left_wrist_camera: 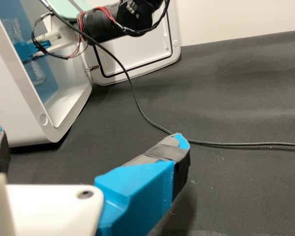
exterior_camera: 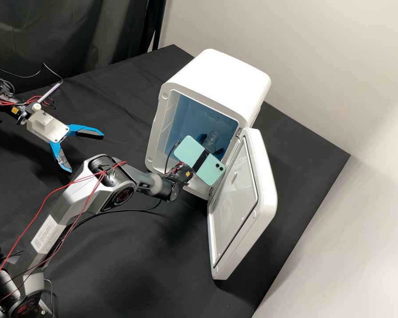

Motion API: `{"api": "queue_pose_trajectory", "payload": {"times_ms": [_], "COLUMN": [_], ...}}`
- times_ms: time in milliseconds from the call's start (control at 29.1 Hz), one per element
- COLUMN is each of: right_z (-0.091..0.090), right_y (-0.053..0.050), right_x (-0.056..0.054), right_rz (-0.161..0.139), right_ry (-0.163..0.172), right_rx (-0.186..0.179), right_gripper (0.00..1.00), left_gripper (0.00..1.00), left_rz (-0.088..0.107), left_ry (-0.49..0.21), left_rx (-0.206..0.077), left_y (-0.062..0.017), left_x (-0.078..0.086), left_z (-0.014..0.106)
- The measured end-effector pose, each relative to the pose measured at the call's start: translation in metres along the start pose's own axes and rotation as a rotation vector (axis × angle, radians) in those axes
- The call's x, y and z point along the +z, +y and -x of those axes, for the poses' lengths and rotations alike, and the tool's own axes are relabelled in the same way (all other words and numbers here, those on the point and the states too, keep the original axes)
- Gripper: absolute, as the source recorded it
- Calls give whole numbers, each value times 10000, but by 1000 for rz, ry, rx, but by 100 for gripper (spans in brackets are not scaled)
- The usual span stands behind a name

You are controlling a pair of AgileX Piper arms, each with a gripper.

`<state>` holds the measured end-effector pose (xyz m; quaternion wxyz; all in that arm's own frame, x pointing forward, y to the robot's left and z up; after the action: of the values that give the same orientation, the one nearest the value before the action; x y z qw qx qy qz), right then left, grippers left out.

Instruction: Place the flask in the incubator

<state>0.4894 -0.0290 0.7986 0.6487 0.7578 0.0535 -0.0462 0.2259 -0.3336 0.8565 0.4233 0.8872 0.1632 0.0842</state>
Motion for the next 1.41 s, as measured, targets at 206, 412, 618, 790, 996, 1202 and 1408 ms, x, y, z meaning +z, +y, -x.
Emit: {"api": "queue_pose_trajectory", "payload": {"times_ms": [206,412,618,790,996,1202,1408], "right_z": [-13,-68,-98,-108,-110,-111,-111], "right_y": [-78,-198,-237,-247,-256,-263,-263], "right_x": [8,51,91,101,94,89,89], "right_rz": [9,7,6,6,6,6,6], "right_ry": [-22,-25,-28,-24,-23,-22,-22], "right_rx": [-35,-57,-63,-63,-64,-66,-66], "right_gripper": [0,0,0,0,0,0,0], "left_gripper": [100,100,100,100,100,100,100], "left_rz": [0,0,0,0,0,0,0], "left_ry": [0,1,1,1,1,1,1], "left_rx": [0,-4,-4,-4,-4,-4,-4], "left_y": [0,-4,-3,-3,-3,-3,-3], "left_x": [0,-1,-1,-1,-1,-1,-1], "left_z": [0,0,0,0,0,0,0]}}
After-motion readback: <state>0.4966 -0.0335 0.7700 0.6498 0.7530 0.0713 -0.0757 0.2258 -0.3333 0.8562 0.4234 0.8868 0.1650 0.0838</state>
